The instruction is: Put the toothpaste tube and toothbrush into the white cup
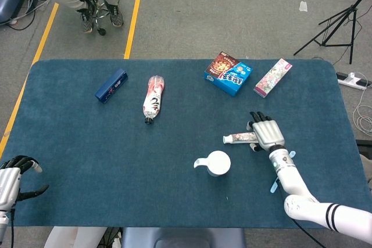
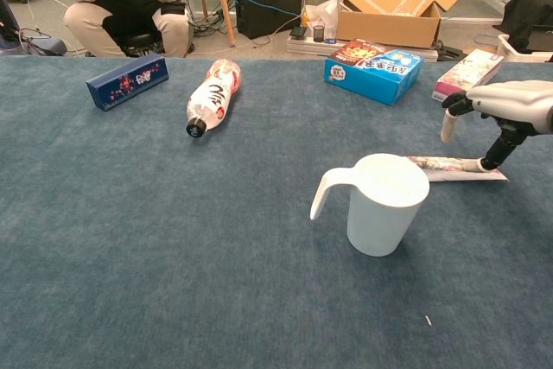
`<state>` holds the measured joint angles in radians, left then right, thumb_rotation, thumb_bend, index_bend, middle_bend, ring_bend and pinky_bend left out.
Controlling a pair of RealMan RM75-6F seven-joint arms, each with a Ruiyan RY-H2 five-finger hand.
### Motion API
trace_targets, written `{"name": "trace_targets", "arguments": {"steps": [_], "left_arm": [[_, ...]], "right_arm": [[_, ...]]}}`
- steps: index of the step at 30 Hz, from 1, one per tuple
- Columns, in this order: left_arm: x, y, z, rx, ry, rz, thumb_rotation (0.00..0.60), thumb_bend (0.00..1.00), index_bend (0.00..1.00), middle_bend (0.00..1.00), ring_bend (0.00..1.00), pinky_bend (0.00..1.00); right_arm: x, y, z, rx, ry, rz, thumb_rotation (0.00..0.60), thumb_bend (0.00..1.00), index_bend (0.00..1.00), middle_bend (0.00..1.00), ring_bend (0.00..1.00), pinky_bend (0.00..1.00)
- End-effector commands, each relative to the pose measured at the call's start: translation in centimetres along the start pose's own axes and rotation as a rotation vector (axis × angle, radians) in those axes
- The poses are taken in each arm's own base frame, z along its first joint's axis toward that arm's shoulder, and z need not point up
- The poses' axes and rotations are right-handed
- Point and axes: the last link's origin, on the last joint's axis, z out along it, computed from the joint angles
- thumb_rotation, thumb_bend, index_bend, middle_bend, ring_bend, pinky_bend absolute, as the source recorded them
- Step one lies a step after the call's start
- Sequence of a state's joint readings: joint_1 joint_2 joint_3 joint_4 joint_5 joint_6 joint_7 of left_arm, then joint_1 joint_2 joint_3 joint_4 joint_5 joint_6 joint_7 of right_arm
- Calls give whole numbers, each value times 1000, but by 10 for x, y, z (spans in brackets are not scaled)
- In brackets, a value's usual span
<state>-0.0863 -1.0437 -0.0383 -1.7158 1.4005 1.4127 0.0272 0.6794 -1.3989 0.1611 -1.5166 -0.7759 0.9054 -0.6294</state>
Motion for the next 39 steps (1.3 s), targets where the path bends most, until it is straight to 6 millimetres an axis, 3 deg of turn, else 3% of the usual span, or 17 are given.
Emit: {"name": "trace_targets", "arguments": {"steps": [1, 39], "left_arm": [[0, 0, 0, 2, -1, 0, 600, 0, 506, 378, 234, 278], [3, 0, -3, 12, -15, -4, 600, 0, 505, 379, 234, 279]], "right_arm": [[-1, -6, 4, 3, -8, -12, 600, 183, 372, 72, 2, 189], [-13, -47, 37, 5, -68, -63, 600, 218, 414, 72, 3, 189]]}}
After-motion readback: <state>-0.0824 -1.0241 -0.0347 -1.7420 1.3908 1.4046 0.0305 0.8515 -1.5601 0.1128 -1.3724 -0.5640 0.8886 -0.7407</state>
